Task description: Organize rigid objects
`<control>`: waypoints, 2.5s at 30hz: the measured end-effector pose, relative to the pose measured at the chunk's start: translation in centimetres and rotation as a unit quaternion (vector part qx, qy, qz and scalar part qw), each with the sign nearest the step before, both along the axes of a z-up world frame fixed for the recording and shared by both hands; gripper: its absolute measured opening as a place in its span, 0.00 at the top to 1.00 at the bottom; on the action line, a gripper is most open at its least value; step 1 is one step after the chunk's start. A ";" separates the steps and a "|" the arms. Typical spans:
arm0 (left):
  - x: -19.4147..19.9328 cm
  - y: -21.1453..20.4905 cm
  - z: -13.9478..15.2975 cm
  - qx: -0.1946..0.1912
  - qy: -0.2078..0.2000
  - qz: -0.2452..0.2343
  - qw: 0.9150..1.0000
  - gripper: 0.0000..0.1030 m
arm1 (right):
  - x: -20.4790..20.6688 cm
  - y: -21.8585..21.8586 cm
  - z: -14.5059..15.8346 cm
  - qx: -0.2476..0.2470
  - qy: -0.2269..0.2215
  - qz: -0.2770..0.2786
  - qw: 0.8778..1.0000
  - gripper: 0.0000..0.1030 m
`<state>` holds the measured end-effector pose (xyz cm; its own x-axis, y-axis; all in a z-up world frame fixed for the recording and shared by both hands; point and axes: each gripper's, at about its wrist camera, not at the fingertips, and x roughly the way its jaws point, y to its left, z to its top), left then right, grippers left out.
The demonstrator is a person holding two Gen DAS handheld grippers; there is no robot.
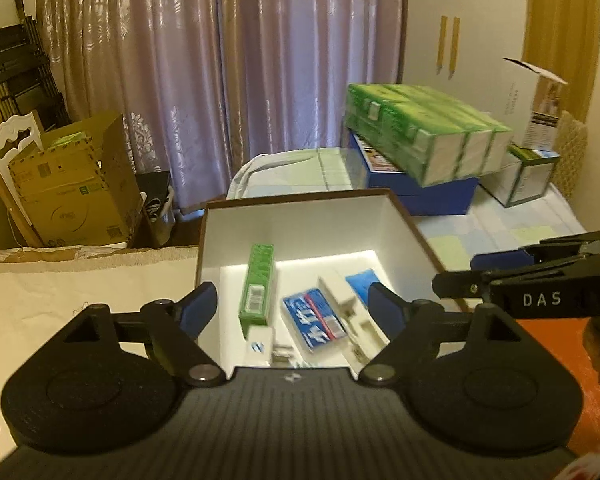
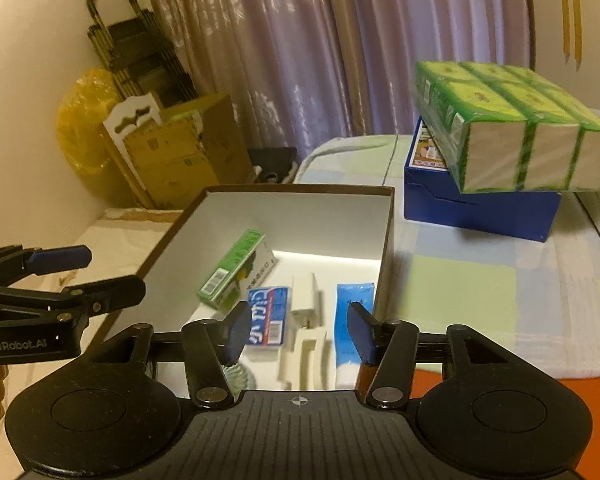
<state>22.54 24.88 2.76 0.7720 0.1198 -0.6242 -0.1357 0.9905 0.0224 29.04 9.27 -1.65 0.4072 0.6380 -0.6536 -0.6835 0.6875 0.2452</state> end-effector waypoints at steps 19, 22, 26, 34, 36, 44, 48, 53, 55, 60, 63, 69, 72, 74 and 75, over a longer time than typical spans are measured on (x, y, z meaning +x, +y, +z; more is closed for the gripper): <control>-11.8 -11.4 0.8 -0.021 0.019 0.022 0.999 0.23 | -10.4 -13.3 1.9 0.011 -0.006 0.000 1.000 0.45; -13.1 -13.4 0.7 -0.027 0.022 0.023 0.999 0.23 | -11.6 -15.4 1.6 0.005 -0.002 -0.003 1.000 0.45; -14.8 -15.9 0.2 -0.040 0.033 0.026 0.998 0.23 | -13.1 -18.2 1.2 0.001 0.004 -0.005 1.000 0.45; -18.4 -20.8 -0.8 -0.052 0.057 0.027 0.997 0.23 | -16.6 -23.6 0.7 -0.012 0.017 -0.006 1.000 0.45; -19.3 -22.0 -0.9 -0.054 0.060 0.026 0.996 0.23 | -17.3 -24.8 0.7 -0.014 0.022 -0.007 1.000 0.45; -21.9 -25.5 -1.6 -0.057 0.075 0.016 0.995 0.26 | -20.6 -28.9 0.7 -0.021 0.029 -0.012 0.999 0.45; -22.9 -26.7 -1.9 -0.057 0.078 0.014 0.995 0.26 | -21.9 -30.3 0.6 -0.025 0.036 -0.012 0.999 0.45; -24.1 -28.1 -2.2 -0.058 0.082 0.012 0.995 0.26 | -23.2 -31.8 0.4 -0.029 0.040 -0.017 0.999 0.45; -24.6 -28.5 -2.3 -0.059 0.083 0.013 0.995 0.26 | -23.6 -32.4 0.3 -0.031 0.044 -0.021 0.998 0.45; -25.5 -29.5 -2.6 -0.063 0.084 0.018 0.994 0.26 | -24.3 -33.5 0.0 -0.035 0.050 -0.021 0.998 0.45; -25.9 -30.0 -2.8 -0.065 0.085 0.021 0.994 0.26 | -24.6 -34.1 -0.2 -0.037 0.050 -0.018 0.998 0.45; -26.4 -30.6 -2.9 -0.065 0.085 0.029 0.994 0.26 | -25.1 -34.7 -0.4 -0.037 0.052 -0.015 0.998 0.45; -26.6 -30.7 -2.9 -0.065 0.086 0.033 0.994 0.26 | -25.3 -34.8 -0.4 -0.036 0.051 -0.012 0.998 0.45; -26.6 -30.8 -3.0 -0.064 0.086 0.034 0.994 0.26 | -25.4 -34.9 -0.4 -0.036 0.051 -0.010 0.998 0.45; -26.7 -30.8 -3.0 -0.064 0.087 0.035 0.994 0.26 | -25.4 -34.9 -0.4 -0.036 0.050 -0.009 0.998 0.45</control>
<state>-4.11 -5.91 -0.21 0.6438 0.0802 -0.7610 -0.2090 0.9751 -0.0740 3.59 -25.67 -2.06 0.3489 0.5811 -0.7352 -0.6447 0.7182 0.2618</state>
